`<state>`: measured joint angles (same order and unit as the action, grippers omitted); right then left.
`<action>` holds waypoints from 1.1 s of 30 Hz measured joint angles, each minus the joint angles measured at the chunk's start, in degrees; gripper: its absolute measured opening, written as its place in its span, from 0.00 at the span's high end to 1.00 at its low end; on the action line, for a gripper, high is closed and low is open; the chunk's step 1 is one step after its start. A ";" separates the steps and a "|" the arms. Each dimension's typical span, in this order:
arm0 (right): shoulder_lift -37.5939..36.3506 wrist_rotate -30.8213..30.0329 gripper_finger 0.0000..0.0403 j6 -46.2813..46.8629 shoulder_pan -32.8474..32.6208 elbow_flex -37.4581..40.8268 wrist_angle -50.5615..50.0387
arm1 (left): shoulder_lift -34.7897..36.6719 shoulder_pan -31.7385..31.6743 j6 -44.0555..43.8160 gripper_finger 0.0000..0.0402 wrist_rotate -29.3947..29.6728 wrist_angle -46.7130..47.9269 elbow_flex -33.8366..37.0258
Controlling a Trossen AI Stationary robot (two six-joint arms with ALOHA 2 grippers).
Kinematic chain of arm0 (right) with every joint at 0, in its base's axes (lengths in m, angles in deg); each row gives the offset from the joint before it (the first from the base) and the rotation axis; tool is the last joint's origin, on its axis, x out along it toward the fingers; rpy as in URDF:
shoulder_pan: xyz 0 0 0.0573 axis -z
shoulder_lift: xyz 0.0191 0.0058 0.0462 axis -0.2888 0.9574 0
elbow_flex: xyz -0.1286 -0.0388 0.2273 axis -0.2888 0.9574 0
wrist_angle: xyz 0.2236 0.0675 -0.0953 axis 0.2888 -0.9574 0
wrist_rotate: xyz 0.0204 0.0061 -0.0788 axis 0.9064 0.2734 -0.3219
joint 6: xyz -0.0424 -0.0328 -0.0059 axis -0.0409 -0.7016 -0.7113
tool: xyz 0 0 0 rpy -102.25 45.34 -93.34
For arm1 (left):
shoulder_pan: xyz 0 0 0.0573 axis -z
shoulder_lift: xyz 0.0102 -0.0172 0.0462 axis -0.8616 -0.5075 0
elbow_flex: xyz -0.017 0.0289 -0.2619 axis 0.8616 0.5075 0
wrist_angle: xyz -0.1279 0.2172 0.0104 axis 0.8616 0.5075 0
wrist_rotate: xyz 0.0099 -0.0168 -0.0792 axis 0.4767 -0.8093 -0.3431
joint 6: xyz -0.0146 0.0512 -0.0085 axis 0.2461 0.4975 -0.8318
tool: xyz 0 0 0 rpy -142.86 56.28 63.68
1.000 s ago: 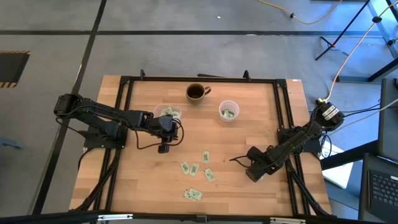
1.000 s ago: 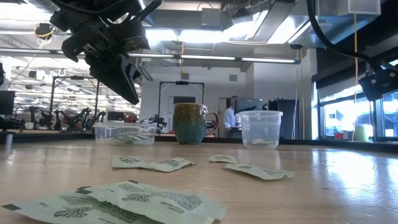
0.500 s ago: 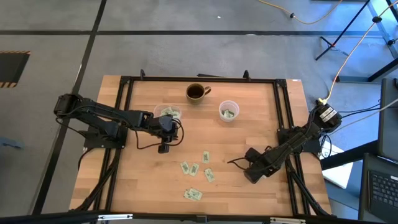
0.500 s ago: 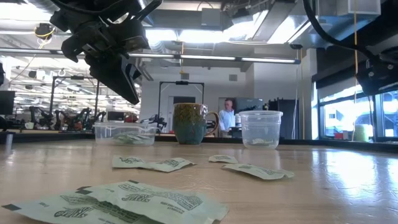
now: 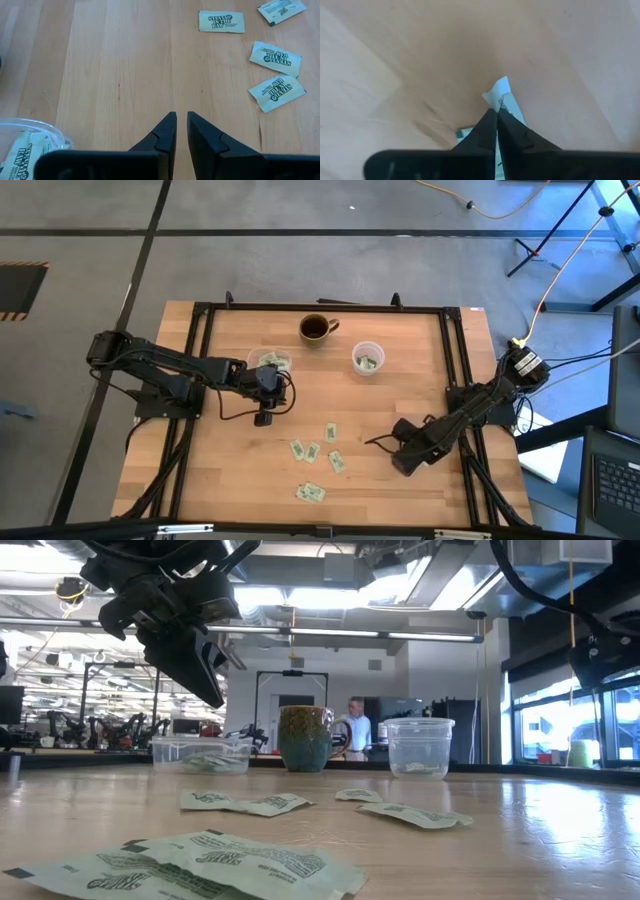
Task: Pick and place Stevia / Truvia into bins
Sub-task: Put the light green stevia packet into the left transparent container
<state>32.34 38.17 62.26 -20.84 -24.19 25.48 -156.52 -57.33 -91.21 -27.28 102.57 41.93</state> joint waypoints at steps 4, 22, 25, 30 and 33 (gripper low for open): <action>-0.34 -1.78 0.97 -1.38 -0.01 -0.04 4.56 | 0.00 -0.02 0.02 0.90 0.00 -0.39 0.00; -8.22 -12.71 0.97 -51.23 9.16 -0.18 60.79 | 0.00 0.74 6.01 0.79 -23.18 -28.04 0.00; -8.19 -10.09 0.97 -58.60 11.08 -0.19 66.53 | 0.00 1.92 6.03 0.75 -24.15 -31.82 0.00; -8.17 -9.24 0.97 -66.48 13.71 -0.17 72.52 | 0.00 3.72 6.03 0.70 -23.91 -37.21 0.00; -8.17 -9.03 0.97 -69.86 15.28 -0.17 75.20 | 0.00 4.81 6.03 0.68 -21.82 -41.10 0.00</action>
<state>24.16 29.14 -7.59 -5.57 -24.36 100.68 -156.53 -52.52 -85.18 -49.10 61.47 41.93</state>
